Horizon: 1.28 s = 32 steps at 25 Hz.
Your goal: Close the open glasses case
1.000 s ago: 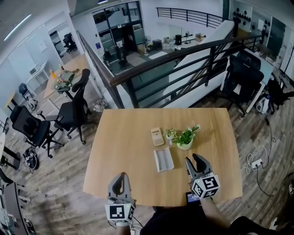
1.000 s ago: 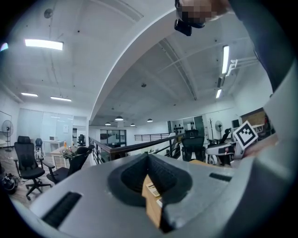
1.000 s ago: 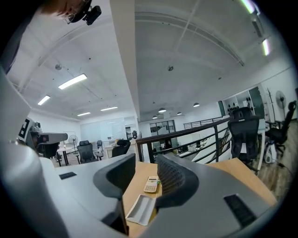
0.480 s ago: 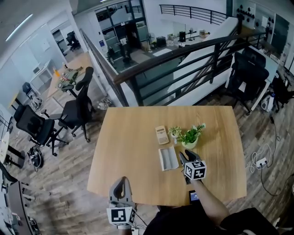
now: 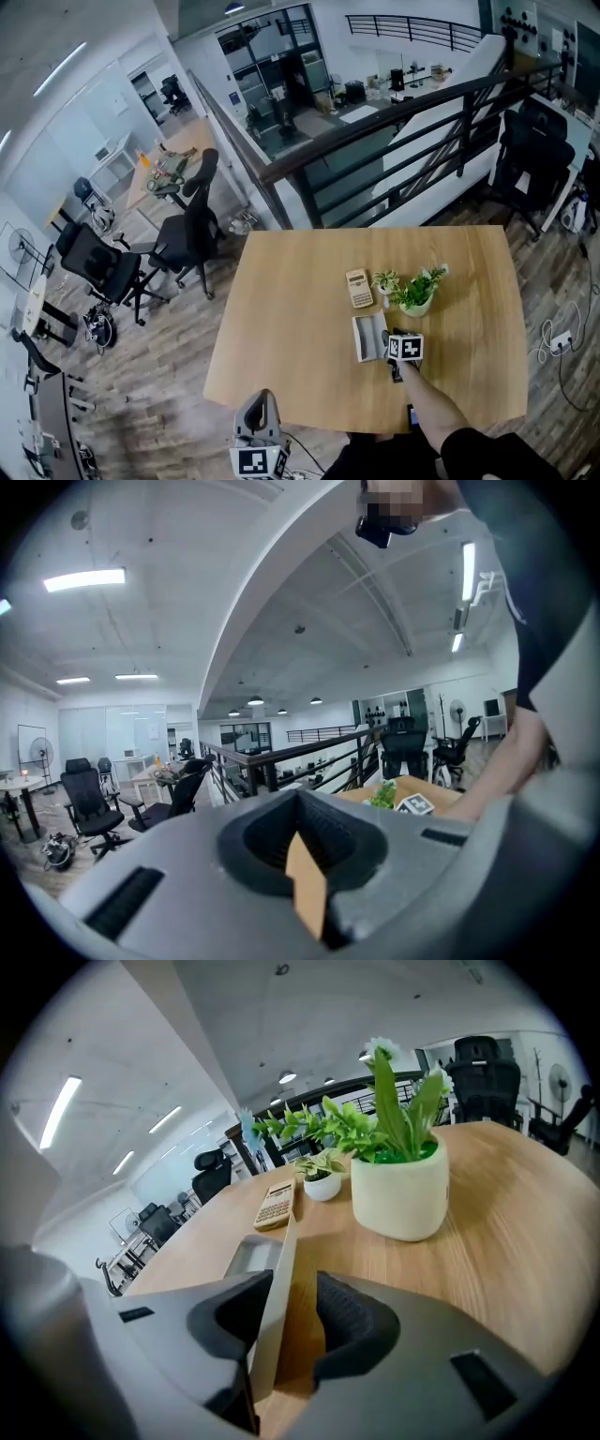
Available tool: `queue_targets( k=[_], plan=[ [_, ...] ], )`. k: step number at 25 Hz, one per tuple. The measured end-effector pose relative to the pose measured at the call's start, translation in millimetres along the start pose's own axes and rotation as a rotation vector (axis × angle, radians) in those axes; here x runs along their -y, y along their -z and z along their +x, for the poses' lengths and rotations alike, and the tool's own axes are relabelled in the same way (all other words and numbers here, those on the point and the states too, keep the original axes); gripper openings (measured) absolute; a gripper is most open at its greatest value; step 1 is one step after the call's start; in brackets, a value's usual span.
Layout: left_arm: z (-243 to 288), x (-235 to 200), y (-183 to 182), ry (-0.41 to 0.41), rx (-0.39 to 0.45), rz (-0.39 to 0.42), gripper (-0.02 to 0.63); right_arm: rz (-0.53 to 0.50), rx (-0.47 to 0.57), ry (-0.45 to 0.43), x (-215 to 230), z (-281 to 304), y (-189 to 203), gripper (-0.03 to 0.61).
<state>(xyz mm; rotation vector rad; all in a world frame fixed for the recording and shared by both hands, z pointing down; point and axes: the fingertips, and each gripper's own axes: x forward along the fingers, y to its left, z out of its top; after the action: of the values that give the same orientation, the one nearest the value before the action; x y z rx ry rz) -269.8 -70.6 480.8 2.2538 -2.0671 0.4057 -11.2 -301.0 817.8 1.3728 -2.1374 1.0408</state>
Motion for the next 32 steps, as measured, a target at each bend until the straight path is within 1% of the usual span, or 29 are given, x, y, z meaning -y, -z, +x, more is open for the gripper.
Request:
queue_targets(
  k=[4, 6, 7, 9, 10, 14, 16, 18, 20, 22, 24, 26, 27, 28, 29, 30, 32],
  plan=[
    [-3.5, -7.6, 7.3, -0.024, -0.012, 0.007, 0.000, 0.021, -0.011, -0.005, 0.9, 8.1, 2.7, 0.155],
    [-4.3, -6.5, 7.2, -0.028, -0.019, 0.001, 0.000, 0.004, -0.013, -0.010, -1.6, 9.9, 3.2, 0.150],
    [-4.4, -4.9, 6.8, -0.028, -0.023, -0.002, -0.001, -0.011, -0.014, -0.009, -2.8, 9.9, 3.1, 0.136],
    [-4.2, -2.0, 6.1, -0.027, -0.025, 0.003, 0.000, -0.046, -0.020, 0.009, -3.6, 9.5, 2.8, 0.051],
    [-3.8, -1.2, 5.7, -0.027, -0.024, 0.006, 0.000, -0.065, -0.023, 0.022, -3.5, 10.0, 2.3, 0.031],
    [-3.9, -3.2, 4.8, -0.032, -0.022, -0.001, 0.000, -0.151, -0.034, 0.062, -8.2, 13.2, -2.8, 0.018],
    [-5.9, -4.1, 5.4, -0.037, -0.024, -0.005, 0.000, -0.217, -0.036, 0.086, -10.4, 13.3, -5.1, 0.018],
    [-7.0, -4.6, 6.4, -0.041, -0.025, -0.008, 0.000, -0.340, -0.043, 0.133, -12.3, 13.1, -10.1, 0.018],
    [-6.4, -5.6, 7.6, -0.043, -0.025, -0.011, 0.000, -0.527, -0.066, 0.212, -13.1, 12.9, -17.3, 0.018],
    [-6.2, -8.7, 7.4, -0.046, -0.018, -0.008, -0.001, -0.746, -0.088, 0.307, -13.1, 11.7, -26.2, 0.018],
    [-7.0, -11.3, 5.1, -0.054, -0.010, -0.013, 0.000, -0.991, -0.107, 0.395, -14.5, 8.8, -32.6, 0.018],
    [-7.2, -13.0, 4.4, -0.060, -0.009, -0.008, -0.001, -1.225, -0.121, 0.449, -20.0, 6.9, -32.6, 0.019],
    [-7.1, -14.4, 5.5, -0.061, -0.008, 0.000, 0.000, -1.318, -0.124, 0.461, -23.9, 6.7, -30.3, 0.020],
    [-7.1, -16.3, 7.4, -0.060, -0.005, 0.014, 0.000, -1.388, -0.127, 0.464, -27.5, 6.9, -26.5, 0.021],
    [-7.1, -18.0, 9.0, -0.059, -0.001, 0.024, 0.000, -1.430, -0.129, 0.458, -30.3, 7.2, -21.8, 0.030],
    [-6.8, -18.5, 9.1, -0.061, -0.001, 0.022, 0.000, -1.446, -0.132, 0.443, -32.1, 7.6, -16.8, 0.040],
    [-4.9, -16.4, 8.9, -0.062, -0.011, 0.000, -0.001, -1.425, -0.152, 0.395, -33.7, 9.3, -8.5, 0.056]
  ],
)
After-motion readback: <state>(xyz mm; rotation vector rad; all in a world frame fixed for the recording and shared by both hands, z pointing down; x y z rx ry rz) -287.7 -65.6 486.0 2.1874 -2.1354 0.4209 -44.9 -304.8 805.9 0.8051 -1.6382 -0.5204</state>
